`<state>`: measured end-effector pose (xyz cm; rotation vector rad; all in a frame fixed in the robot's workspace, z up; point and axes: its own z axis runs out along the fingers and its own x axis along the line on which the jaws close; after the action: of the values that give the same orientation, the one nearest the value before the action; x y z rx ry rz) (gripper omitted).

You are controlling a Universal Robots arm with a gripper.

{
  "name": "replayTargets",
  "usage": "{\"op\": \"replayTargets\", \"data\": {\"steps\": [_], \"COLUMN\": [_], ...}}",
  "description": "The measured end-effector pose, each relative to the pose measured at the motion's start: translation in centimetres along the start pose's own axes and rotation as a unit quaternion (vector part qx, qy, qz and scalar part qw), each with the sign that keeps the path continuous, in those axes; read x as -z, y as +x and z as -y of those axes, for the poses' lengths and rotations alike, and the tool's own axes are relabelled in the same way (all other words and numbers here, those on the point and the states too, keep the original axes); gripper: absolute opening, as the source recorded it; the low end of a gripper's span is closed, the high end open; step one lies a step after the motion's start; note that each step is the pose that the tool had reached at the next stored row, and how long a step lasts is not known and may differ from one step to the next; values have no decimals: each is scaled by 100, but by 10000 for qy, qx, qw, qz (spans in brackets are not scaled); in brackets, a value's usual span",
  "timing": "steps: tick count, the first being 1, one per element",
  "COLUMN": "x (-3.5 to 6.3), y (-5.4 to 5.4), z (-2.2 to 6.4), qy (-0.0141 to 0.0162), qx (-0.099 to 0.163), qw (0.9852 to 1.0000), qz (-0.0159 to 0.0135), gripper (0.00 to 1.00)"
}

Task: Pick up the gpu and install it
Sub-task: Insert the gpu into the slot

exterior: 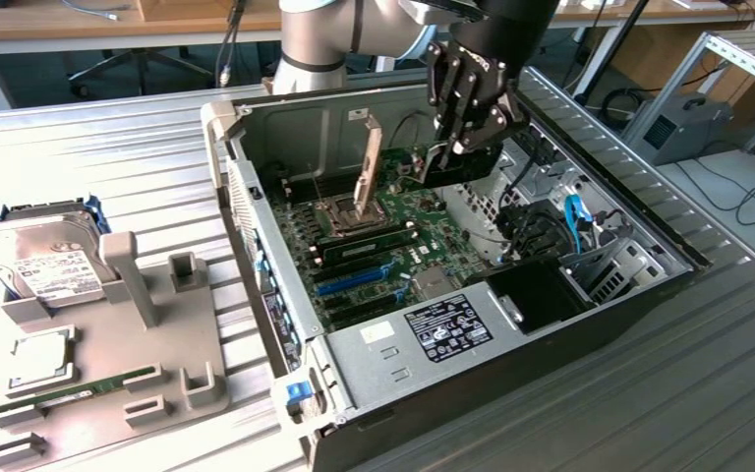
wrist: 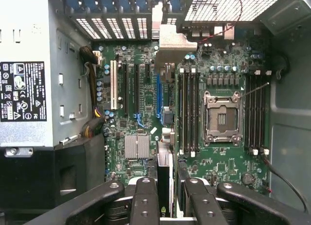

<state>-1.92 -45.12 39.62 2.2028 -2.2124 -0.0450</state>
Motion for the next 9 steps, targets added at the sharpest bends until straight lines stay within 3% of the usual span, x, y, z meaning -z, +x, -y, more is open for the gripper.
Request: {"op": "replayTargets", "data": {"steps": [4, 9], "x": [-20, -43], "y": [1, 1], "z": [-13, -40], "qy": [0, 1], "qx": [-93, -166], "qw": [10000, 9998], "qz": [25, 79], "gripper": [26, 26]}}
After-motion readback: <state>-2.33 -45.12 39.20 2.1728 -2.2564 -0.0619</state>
